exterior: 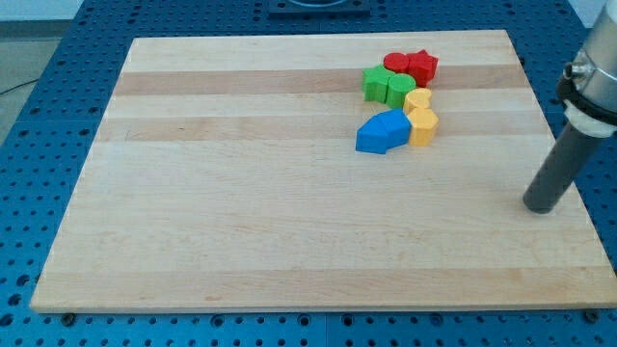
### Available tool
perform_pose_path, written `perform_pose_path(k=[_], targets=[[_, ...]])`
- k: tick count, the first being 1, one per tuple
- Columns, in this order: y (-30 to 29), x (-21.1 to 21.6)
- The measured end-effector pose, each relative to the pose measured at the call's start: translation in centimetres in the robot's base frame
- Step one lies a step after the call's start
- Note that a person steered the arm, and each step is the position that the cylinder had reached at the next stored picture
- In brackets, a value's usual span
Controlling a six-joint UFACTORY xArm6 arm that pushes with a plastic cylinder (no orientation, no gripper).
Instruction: Push red blocks to the top centre
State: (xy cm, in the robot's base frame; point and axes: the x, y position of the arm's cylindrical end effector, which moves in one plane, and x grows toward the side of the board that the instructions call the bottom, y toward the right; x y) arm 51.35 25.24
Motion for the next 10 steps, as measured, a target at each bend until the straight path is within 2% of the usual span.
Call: perform_pose_path(k=[1, 2, 4, 5, 6, 8, 10], targets=[[8.7, -0.8], [9.2, -3.9], [0.3, -16.8], [-4.9, -19.2], [-8.4, -19.6], [-10.1, -24.0], [-19.7, -24.6]])
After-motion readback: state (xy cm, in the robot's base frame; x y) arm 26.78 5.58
